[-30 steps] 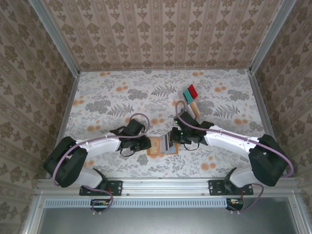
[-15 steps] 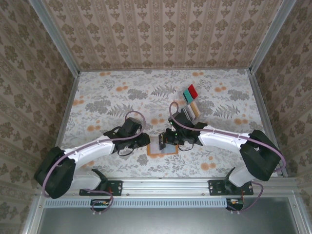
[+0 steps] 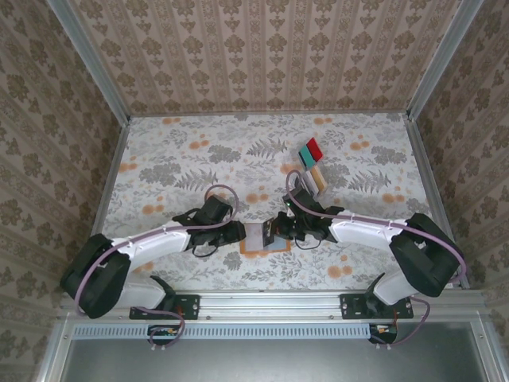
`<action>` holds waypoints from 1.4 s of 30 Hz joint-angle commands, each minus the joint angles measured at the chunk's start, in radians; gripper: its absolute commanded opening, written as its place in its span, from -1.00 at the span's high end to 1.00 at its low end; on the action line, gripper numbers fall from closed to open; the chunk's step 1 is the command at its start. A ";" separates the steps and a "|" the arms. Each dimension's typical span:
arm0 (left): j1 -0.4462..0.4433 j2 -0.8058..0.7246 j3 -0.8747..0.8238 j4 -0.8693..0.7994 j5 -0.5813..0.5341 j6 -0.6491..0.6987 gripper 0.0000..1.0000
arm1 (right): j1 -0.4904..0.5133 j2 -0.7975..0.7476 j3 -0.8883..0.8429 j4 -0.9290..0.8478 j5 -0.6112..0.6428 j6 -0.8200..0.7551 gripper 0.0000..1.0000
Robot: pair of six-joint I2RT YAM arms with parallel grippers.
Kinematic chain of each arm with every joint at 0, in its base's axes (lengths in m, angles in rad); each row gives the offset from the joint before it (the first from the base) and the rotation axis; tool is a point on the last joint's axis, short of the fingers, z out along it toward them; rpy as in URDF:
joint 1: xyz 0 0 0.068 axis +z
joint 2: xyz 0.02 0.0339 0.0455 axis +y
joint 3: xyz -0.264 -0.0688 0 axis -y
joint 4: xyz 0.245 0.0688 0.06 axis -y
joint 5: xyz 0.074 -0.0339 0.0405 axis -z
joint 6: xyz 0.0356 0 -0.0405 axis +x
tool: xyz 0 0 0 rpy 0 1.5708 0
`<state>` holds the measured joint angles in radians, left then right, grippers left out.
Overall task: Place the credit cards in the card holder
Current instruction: Turn over the card slot in the card holder, then insert the credit card into the card slot.
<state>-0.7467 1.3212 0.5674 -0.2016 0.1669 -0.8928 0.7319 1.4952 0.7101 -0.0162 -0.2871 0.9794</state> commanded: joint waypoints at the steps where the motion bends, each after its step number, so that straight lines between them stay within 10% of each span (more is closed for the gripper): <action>1: -0.006 0.031 0.028 0.019 0.028 0.017 0.05 | 0.003 0.022 -0.029 0.110 -0.055 0.047 0.88; 42: -0.020 0.129 0.051 0.024 0.038 0.015 0.49 | 0.053 0.210 -0.004 0.144 -0.071 0.021 0.80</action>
<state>-0.7521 1.4273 0.6056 -0.1787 0.1864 -0.8886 0.7609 1.6630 0.6937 0.1802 -0.3527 0.9993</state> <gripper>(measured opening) 0.255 0.099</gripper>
